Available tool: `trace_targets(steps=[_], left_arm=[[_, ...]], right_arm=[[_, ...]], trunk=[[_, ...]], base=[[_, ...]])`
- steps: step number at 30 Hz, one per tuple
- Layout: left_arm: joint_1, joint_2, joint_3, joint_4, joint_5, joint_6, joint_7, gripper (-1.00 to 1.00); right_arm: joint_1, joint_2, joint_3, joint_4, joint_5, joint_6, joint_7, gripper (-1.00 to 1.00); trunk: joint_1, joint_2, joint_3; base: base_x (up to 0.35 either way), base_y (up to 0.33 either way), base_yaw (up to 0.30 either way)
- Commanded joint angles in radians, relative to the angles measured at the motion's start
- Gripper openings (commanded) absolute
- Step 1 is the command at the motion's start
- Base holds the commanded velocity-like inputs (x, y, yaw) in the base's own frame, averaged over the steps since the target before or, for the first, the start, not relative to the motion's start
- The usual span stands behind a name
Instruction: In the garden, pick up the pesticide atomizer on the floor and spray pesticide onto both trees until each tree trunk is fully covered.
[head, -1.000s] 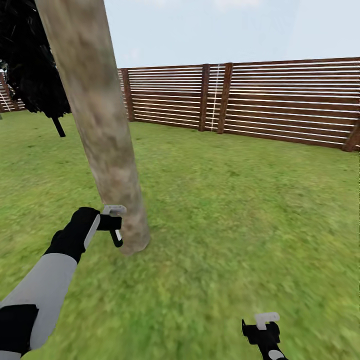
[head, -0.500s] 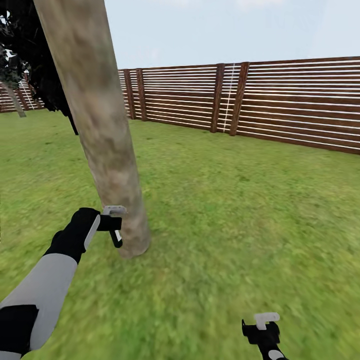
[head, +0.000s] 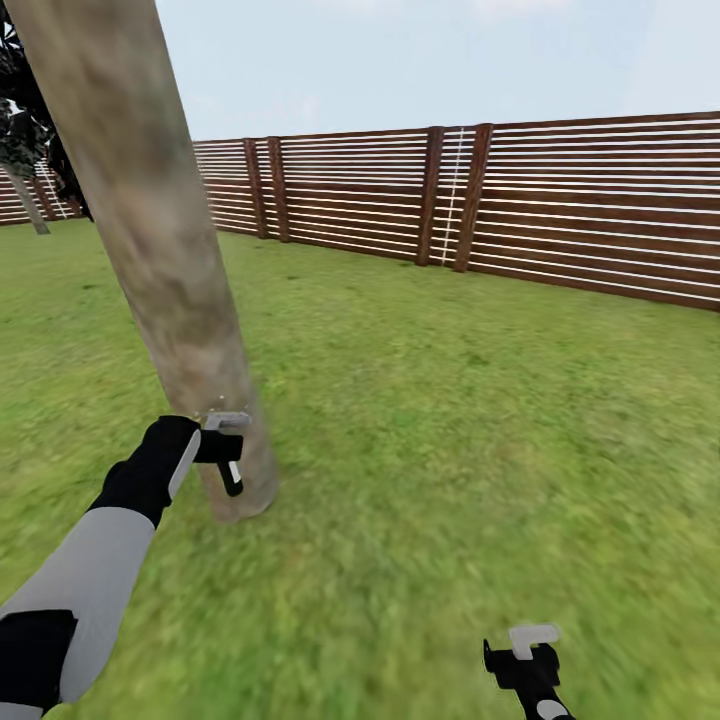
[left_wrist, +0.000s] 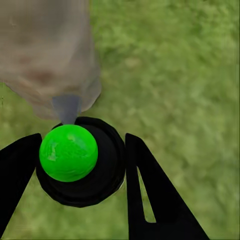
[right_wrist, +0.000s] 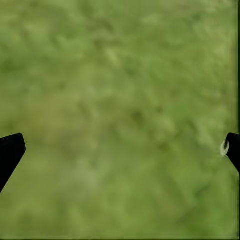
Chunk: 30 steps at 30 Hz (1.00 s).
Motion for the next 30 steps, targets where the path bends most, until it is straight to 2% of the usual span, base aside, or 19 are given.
trace_targets(steps=[1, 3, 5, 7, 9, 11, 12, 14, 16, 17, 18, 20, 21, 23, 24, 26, 27, 28, 30], left_arm=[[0.000, 0.010, 0.002, 0.000, 0.000, 0.006, -0.005, -1.00], [0.002, 0.078, 0.004, 0.010, 0.000, 0.004, -0.006, -1.00], [0.021, 0.108, 0.006, 0.013, 0.000, 0.003, -0.006, -1.00], [0.045, 0.105, 0.000, 0.013, 0.000, 0.001, -0.005, -1.00], [0.051, 0.066, -0.001, 0.010, 0.000, 0.002, -0.004, -1.00], [0.052, 0.049, -0.001, 0.008, -0.002, 0.003, -0.002, -1.00], [0.053, 0.052, 0.003, 0.012, -0.002, 0.003, -0.001, -1.00], [0.068, 0.094, 0.015, 0.014, -0.002, 0.002, 0.001, -1.00], [0.079, 0.153, 0.025, 0.017, -0.002, 0.001, 0.001, -1.00], [0.102, 0.177, 0.028, 0.028, -0.001, -0.004, 0.002, -1.00], [0.110, 0.181, 0.026, 0.032, -0.001, -0.006, 0.002, -1.00], [0.116, 0.168, 0.022, 0.036, -0.001, -0.009, 0.002, -1.00], [0.117, 0.147, 0.022, 0.036, -0.002, -0.009, 0.008, -1.00], [0.118, 0.074, 0.023, 0.037, -0.001, -0.010, 0.110, -1.00], [0.118, 0.057, 0.024, 0.037, 0.001, -0.011, 0.141, -1.00], [0.118, 0.060, 0.032, 0.046, 0.004, -0.010, 0.165, -1.00], [0.118, 0.088, 0.047, 0.062, 0.006, -0.011, 0.171, -1.00], [0.118, 0.104, 0.052, 0.067, 0.006, -0.011, 0.172, -1.00], [0.119, 0.110, 0.054, 0.078, 0.007, -0.015, 0.173, -1.00]], right_arm=[[0.000, 0.000, 0.009, 0.000, -0.008, -0.002, -0.002, 1.00], [0.000, 0.000, 0.009, 0.000, -0.008, -0.002, -0.002, 1.00], [0.000, 0.000, 0.009, 0.000, -0.008, -0.002, -0.002, 1.00], [0.000, 0.000, 0.009, 0.000, -0.008, -0.002, -0.001, 1.00], [0.000, 0.000, 0.009, 0.000, -0.008, -0.002, -0.001, 1.00], [0.000, 0.000, 0.009, 0.000, -0.008, -0.002, -0.001, 1.00], [0.000, 0.000, 0.009, 0.000, -0.008, -0.002, -0.001, 1.00], [0.000, 0.000, 0.009, 0.000, -0.008, -0.002, -0.001, 1.00], [0.000, 0.000, 0.009, 0.000, -0.008, -0.002, -0.001, 1.00], [0.000, 0.000, 0.009, 0.000, -0.008, -0.002, -0.001, 1.00], [0.000, 0.000, 0.009, 0.000, -0.008, -0.002, -0.001, 1.00], [0.000, 0.000, 0.009, 0.000, -0.008, -0.002, -0.001, 1.00], [0.000, 0.000, 0.009, 0.000, -0.008, -0.002, -0.001, 1.00], [0.000, 0.000, 0.009, 0.000, -0.008, -0.002, -0.001, 1.00], [0.000, 0.000, 0.009, 0.000, -0.008, -0.002, -0.001, 1.00], [0.000, 0.000, 0.009, 0.000, -0.008, -0.002, -0.001, 1.00], [0.000, 0.000, 0.009, 0.000, -0.008, -0.002, -0.001, 1.00], [0.000, 0.000, 0.009, 0.000, -0.008, -0.002, -0.001, 1.00], [0.000, 0.000, 0.009, 0.000, -0.008, -0.002, -0.001, 1.00]], trunk=[[0.000, 0.000, -0.001], [0.000, 0.000, -0.001], [0.000, 0.000, -0.001], [0.000, 0.000, -0.001], [0.000, 0.000, -0.001], [0.000, 0.000, -0.001], [0.000, 0.000, -0.001], [0.000, 0.000, -0.001], [0.000, 0.000, -0.001], [0.000, 0.000, -0.001], [0.000, 0.000, -0.001], [0.000, 0.000, -0.001], [0.000, 0.000, -0.001], [0.000, 0.000, -0.001], [0.000, 0.000, -0.001], [0.000, 0.000, -0.001], [0.000, 0.000, -0.001], [0.000, 0.000, -0.001], [0.000, 0.000, -0.001]], base=[[0.202, -0.231, 0.000], [0.207, -0.229, 0.000], [0.213, -0.224, 0.000], [0.123, -0.246, 0.000], [-0.024, -0.268, 0.000], [-0.067, -0.272, 0.000], [-0.166, -0.241, 0.000], [-0.231, -0.206, 0.000], [-0.127, -0.092, 0.000], [-0.028, -0.020, 0.000], [-0.014, -0.010, 0.007], [-0.006, -0.004, 0.135], [-0.002, -0.001, 0.227], [0.000, 0.000, 0.266], [0.000, 0.000, 0.274], [0.000, 0.000, 0.276], [0.000, 0.000, 0.276], [0.000, 0.000, 0.258], [0.011, -0.003, 0.127]])
